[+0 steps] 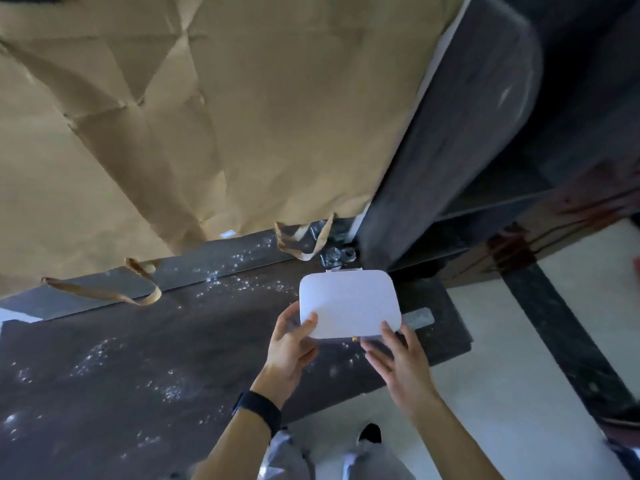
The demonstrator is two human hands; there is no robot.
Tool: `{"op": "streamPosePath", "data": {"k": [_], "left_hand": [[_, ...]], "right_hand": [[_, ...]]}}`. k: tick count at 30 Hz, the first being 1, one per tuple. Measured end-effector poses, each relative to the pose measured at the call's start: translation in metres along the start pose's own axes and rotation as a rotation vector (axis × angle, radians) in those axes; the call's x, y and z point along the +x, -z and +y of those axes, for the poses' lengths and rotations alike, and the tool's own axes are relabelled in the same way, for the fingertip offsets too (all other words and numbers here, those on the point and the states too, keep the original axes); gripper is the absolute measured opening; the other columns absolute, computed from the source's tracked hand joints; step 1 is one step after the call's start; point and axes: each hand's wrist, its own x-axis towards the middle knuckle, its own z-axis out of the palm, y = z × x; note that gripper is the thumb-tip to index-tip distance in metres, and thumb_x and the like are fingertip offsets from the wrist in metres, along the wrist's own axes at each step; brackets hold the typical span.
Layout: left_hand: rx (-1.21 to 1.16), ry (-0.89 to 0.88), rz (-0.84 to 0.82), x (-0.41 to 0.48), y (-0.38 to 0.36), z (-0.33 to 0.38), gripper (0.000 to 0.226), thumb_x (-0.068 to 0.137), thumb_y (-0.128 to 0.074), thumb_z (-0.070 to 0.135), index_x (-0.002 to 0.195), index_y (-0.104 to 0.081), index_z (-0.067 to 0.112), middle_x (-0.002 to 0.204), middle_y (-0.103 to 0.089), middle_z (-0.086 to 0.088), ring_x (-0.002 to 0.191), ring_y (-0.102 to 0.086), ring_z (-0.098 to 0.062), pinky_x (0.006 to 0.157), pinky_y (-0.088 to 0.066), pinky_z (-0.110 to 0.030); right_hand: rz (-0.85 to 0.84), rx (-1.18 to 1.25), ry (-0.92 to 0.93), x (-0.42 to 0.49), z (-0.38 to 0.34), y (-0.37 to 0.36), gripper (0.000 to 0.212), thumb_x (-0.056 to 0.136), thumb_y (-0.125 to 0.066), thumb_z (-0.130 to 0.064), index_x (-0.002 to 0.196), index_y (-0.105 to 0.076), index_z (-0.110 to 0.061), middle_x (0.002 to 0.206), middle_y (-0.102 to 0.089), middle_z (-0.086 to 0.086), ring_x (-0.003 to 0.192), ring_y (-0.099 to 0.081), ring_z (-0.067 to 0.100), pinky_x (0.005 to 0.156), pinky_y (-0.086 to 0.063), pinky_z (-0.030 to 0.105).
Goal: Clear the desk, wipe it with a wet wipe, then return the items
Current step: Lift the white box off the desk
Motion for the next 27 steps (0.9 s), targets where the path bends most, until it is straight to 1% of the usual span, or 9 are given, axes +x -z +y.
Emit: {"op": "streamPosePath", "data": {"k": [5, 8, 11, 13, 16, 18, 20, 22, 27], "left_hand": [[0.153, -0.013, -0.049, 0.004, -0.066, -0.013, 0.039, 0.089, -0.074, 0.03, 0.123, -0.056, 0.033, 0.111, -0.074, -0.002, 0.101, -0.072, -0.028, 0.087, -0.054, -0.037], [0.31, -0.041, -0.011, 0.01, -0.101, -0.02, 0.035, 0.089, -0.073, 0.032, 0.121, -0.058, 0.031, 0.115, -0.072, -0.003, 0.097, -0.07, -0.023, 0.077, -0.053, -0.033], [0.515, -0.167, 0.113, 0.018, -0.133, -0.016, 0.04, 0.093, -0.068, 0.032, 0.131, -0.058, 0.024, 0.126, -0.066, 0.001, 0.105, -0.064, -0.015, 0.077, -0.045, -0.021], [0.608, -0.301, 0.235, 0.018, -0.154, -0.004, 0.048, 0.094, -0.066, 0.035, 0.139, -0.053, 0.025, 0.13, -0.064, 0.003, 0.112, -0.061, -0.012, 0.079, -0.045, -0.014], [0.708, -0.495, 0.358, 0.02, -0.186, 0.017, 0.062, 0.092, -0.063, 0.045, 0.148, -0.037, 0.042, 0.139, -0.056, 0.01, 0.124, -0.055, -0.007, 0.098, -0.05, -0.031], [0.763, -0.633, 0.407, 0.02, -0.206, 0.027, 0.066, 0.094, -0.062, 0.044, 0.151, -0.028, 0.047, 0.143, -0.049, 0.019, 0.129, -0.048, -0.001, 0.104, -0.047, -0.032], [0.806, -0.754, 0.447, 0.021, -0.226, 0.033, 0.066, 0.097, -0.059, 0.039, 0.153, -0.025, 0.046, 0.146, -0.045, 0.022, 0.128, -0.046, 0.004, 0.103, -0.043, -0.024], [0.844, -0.82, 0.498, 0.027, -0.24, 0.033, 0.062, 0.099, -0.054, 0.038, 0.154, -0.026, 0.043, 0.144, -0.052, 0.016, 0.125, -0.052, 0.0, 0.098, -0.043, -0.018], [0.792, -0.817, 0.658, 0.038, -0.262, 0.022, 0.056, 0.097, -0.046, 0.044, 0.151, -0.034, 0.038, 0.114, -0.072, -0.001, 0.108, -0.067, -0.015, 0.091, -0.057, -0.039]], "right_hand": [[0.057, 0.079, 0.06, 0.008, -0.027, 0.058, 0.054, 0.073, -0.075, -0.015, 0.123, -0.057, -0.018, 0.121, -0.063, 0.018, 0.096, -0.07, 0.031, 0.069, -0.061, 0.031], [0.052, 0.105, 0.023, 0.028, -0.042, 0.094, 0.038, 0.092, -0.059, -0.001, 0.129, -0.054, -0.01, 0.123, -0.061, 0.018, 0.093, -0.071, 0.028, 0.07, -0.062, 0.034], [0.038, 0.056, -0.007, 0.048, -0.066, 0.121, 0.035, 0.094, -0.058, -0.006, 0.128, -0.055, -0.014, 0.109, -0.067, 0.007, 0.088, -0.073, 0.023, 0.079, -0.057, 0.041], [0.046, 0.105, -0.037, 0.064, -0.085, 0.136, 0.035, 0.092, -0.063, -0.01, 0.125, -0.056, -0.019, 0.112, -0.067, 0.009, 0.09, -0.073, 0.028, 0.079, -0.057, 0.044], [0.039, 0.085, -0.007, 0.093, -0.109, 0.15, 0.045, 0.092, -0.062, -0.01, 0.134, -0.049, -0.018, 0.125, -0.06, 0.01, 0.1, -0.069, 0.03, 0.077, -0.06, 0.036], [0.011, 0.05, 0.035, 0.109, -0.124, 0.15, 0.048, 0.091, -0.065, -0.014, 0.136, -0.049, -0.02, 0.127, -0.058, 0.008, 0.103, -0.067, 0.027, 0.079, -0.06, 0.036], [-0.014, 0.064, 0.05, 0.126, -0.136, 0.144, 0.053, 0.088, -0.069, -0.019, 0.137, -0.05, -0.022, 0.125, -0.06, 0.01, 0.102, -0.068, 0.027, 0.085, -0.059, 0.039], [-0.047, 0.038, 0.057, 0.144, -0.144, 0.135, 0.052, 0.088, -0.07, -0.018, 0.136, -0.051, -0.022, 0.124, -0.061, 0.01, 0.101, -0.069, 0.027, 0.081, -0.06, 0.035], [-0.091, -0.041, 0.021, 0.179, -0.151, 0.117, 0.037, 0.089, -0.069, -0.024, 0.123, -0.055, -0.029, 0.12, -0.062, 0.009, 0.099, -0.069, 0.026, 0.072, -0.059, 0.03]]}}
